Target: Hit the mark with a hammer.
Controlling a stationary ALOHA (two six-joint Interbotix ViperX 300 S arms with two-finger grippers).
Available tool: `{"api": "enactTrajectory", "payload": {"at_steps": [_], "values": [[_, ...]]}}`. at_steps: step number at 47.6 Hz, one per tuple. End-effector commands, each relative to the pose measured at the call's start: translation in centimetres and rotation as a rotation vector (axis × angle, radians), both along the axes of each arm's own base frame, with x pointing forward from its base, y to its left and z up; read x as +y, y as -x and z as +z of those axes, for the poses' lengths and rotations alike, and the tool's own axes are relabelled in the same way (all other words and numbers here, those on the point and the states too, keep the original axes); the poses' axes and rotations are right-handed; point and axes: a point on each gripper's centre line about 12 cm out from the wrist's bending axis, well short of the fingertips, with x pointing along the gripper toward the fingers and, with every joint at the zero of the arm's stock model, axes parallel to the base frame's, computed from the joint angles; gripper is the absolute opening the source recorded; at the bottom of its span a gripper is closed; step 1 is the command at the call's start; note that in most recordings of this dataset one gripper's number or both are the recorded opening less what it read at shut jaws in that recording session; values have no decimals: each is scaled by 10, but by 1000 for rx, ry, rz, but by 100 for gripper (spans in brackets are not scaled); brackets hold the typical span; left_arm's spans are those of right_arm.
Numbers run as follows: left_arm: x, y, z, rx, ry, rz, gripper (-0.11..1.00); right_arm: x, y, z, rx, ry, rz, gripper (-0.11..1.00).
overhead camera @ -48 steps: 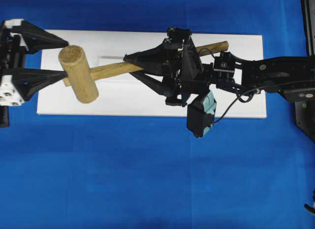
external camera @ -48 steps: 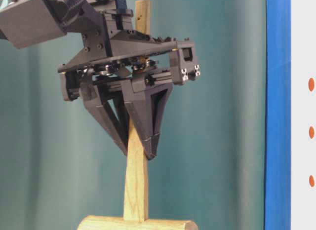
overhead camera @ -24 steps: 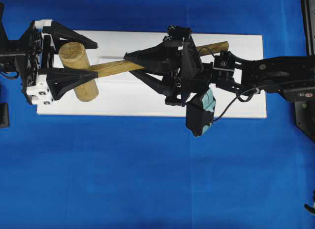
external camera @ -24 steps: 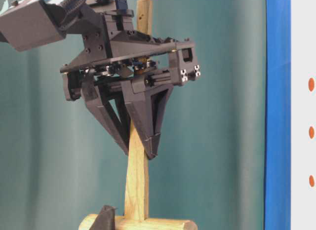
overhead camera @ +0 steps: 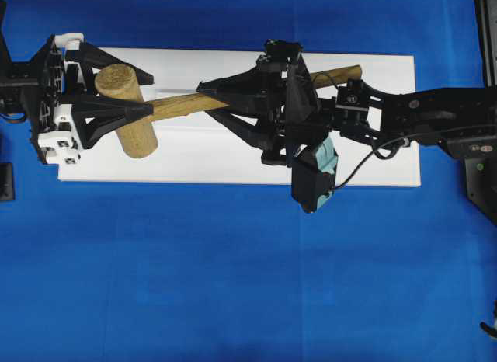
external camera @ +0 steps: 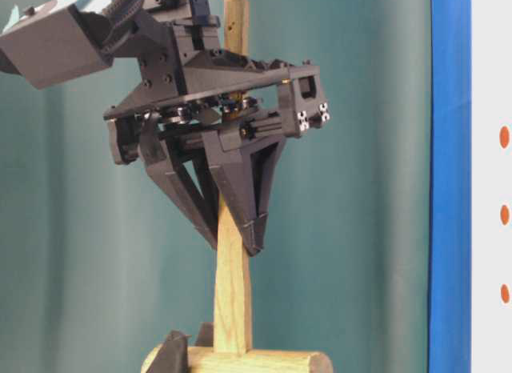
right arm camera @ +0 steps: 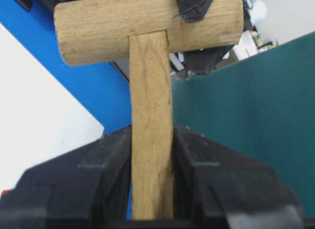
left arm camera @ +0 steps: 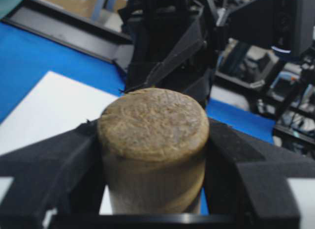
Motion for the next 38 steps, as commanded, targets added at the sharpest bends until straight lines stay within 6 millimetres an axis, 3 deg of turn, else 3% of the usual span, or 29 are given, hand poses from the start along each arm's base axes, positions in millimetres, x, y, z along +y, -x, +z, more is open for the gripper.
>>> {"api": "enactTrajectory", "payload": {"at_steps": [1, 26, 29, 38], "values": [[1, -3, 7, -9, 2, 4, 45, 3, -2, 17, -45, -3, 6, 9], [1, -1, 7, -5, 1, 3, 45, -6, -3, 18, -26, -52, -22, 12], [1, -1, 7, -3, 0, 3, 45, -6, -2, 17, -19, -57, -21, 23], [1, -2, 4, 32, -18, 0, 45, -2, -2, 11, 29, -109, -14, 79]]}}
